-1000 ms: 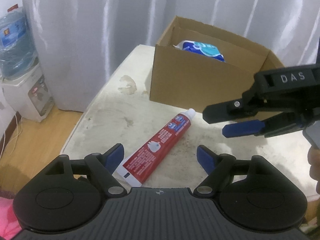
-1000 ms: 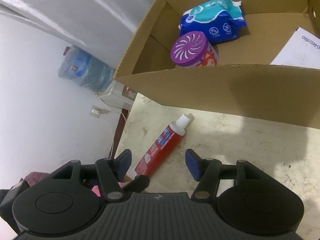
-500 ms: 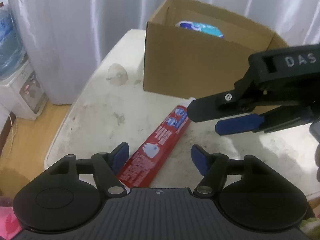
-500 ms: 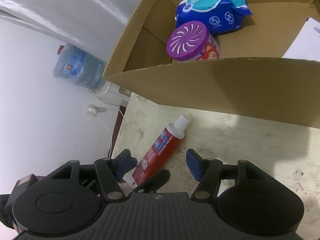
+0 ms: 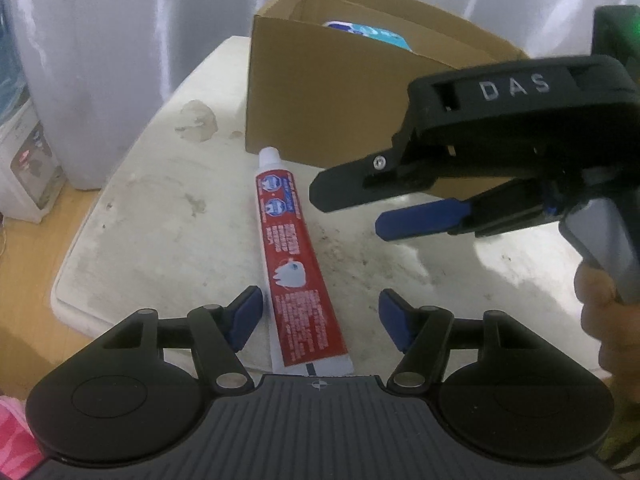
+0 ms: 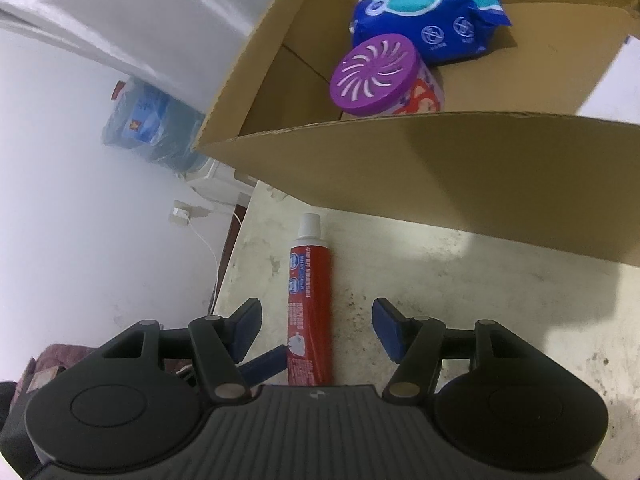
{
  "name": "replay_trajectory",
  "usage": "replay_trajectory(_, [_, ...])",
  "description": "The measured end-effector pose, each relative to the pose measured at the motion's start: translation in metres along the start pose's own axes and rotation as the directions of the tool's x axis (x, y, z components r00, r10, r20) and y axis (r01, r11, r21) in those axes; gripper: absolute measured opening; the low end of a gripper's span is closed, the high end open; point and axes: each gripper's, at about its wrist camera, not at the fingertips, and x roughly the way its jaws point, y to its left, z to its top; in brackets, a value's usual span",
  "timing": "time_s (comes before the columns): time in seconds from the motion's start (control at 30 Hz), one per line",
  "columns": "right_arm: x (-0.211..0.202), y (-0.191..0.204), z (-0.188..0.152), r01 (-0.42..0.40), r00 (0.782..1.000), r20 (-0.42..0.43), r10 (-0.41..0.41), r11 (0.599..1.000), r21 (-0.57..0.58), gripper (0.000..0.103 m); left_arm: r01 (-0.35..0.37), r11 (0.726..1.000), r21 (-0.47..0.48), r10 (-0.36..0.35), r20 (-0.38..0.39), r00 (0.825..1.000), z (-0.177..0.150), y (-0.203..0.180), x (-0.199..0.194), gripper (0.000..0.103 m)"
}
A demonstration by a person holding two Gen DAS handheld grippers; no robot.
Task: Organize objects
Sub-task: 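Move both grippers toward the red toothpaste tube on the table, then close the right gripper on the toothpaste tube while the left gripper presses its side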
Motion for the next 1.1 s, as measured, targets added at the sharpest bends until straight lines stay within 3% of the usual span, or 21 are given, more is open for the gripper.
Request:
replay_trajectory(0.33, [0.021, 0.016, 0.003, 0.017, 1.000, -0.018, -0.019, 0.995, -0.096, 0.063, 0.018, 0.999, -0.034, -0.017, 0.034, 0.999, 0.010, 0.012, 0.004, 0.056])
replay_trajectory(0.6, [0.036, 0.019, 0.004, 0.010, 1.000, -0.026, -0.014, 0.993, -0.117, 0.043, 0.046, 0.998, -0.032, -0.044, 0.054, 0.998, 0.012, 0.013, 0.006, 0.055])
replay_trajectory(0.83, [0.037, 0.021, 0.002, 0.025, 0.999, -0.020, -0.028, 0.990, -0.138, 0.034, 0.048, 0.998, -0.026, -0.047, 0.053, 0.997, 0.010, 0.010, 0.004, 0.055])
replay_trajectory(1.1, [0.024, 0.014, -0.007, 0.028, 0.999, -0.026, -0.031, 0.991, -0.128, 0.031, 0.075, 0.997, -0.015, -0.074, 0.028, 0.997, -0.002, -0.004, -0.004, 0.055])
